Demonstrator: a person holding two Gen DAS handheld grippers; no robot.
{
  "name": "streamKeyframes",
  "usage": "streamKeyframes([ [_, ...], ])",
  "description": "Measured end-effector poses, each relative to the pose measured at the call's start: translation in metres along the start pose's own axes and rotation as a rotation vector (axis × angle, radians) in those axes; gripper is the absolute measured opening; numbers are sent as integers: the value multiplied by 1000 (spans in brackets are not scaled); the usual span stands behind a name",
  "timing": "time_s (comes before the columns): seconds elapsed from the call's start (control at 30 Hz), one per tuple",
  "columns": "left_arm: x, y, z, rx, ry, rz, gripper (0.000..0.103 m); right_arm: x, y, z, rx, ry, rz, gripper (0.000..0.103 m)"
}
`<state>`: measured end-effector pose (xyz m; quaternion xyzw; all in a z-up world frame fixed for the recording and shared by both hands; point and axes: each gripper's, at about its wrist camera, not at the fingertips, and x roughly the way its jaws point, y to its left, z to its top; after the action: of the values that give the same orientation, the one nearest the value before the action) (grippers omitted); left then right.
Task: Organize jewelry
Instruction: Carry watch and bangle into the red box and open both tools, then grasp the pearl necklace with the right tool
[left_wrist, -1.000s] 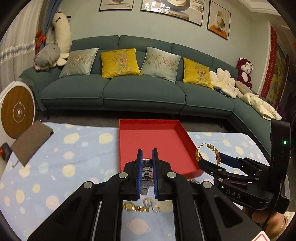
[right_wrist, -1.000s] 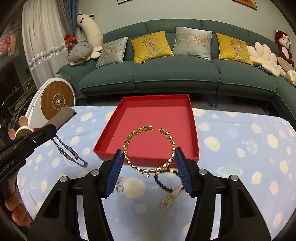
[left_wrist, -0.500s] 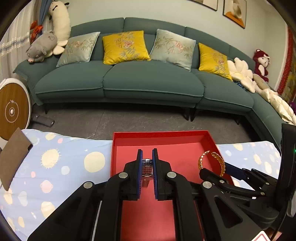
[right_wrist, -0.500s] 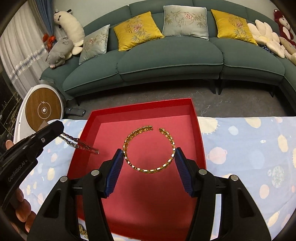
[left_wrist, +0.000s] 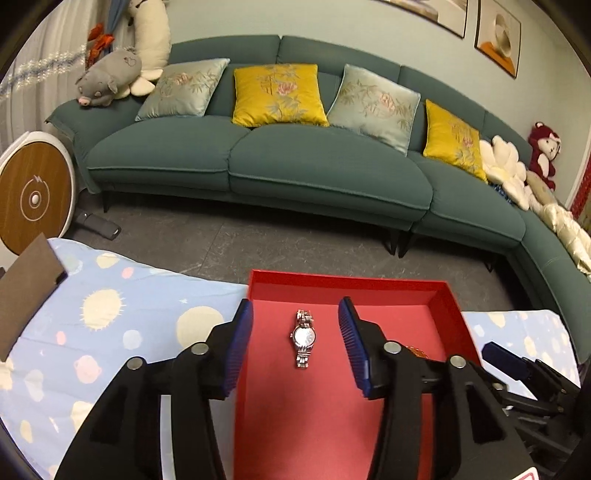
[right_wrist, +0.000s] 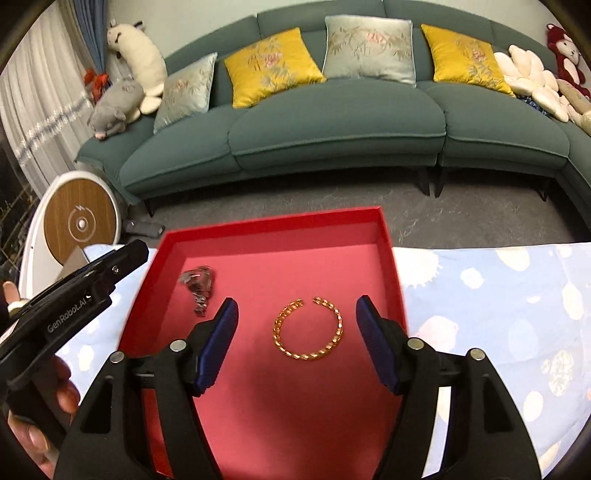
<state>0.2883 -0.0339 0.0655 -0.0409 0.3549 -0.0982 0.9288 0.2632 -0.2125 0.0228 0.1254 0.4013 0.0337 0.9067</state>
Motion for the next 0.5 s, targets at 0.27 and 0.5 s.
streamKeyframes([
  [0.27,-99,28,-36,11,17,-13,64,-110,-19,-45,11,-27,26,66],
  [0.5,-143,50,-115,-23,113,44,64,-172,-13,-123,-31,21,-34,66],
])
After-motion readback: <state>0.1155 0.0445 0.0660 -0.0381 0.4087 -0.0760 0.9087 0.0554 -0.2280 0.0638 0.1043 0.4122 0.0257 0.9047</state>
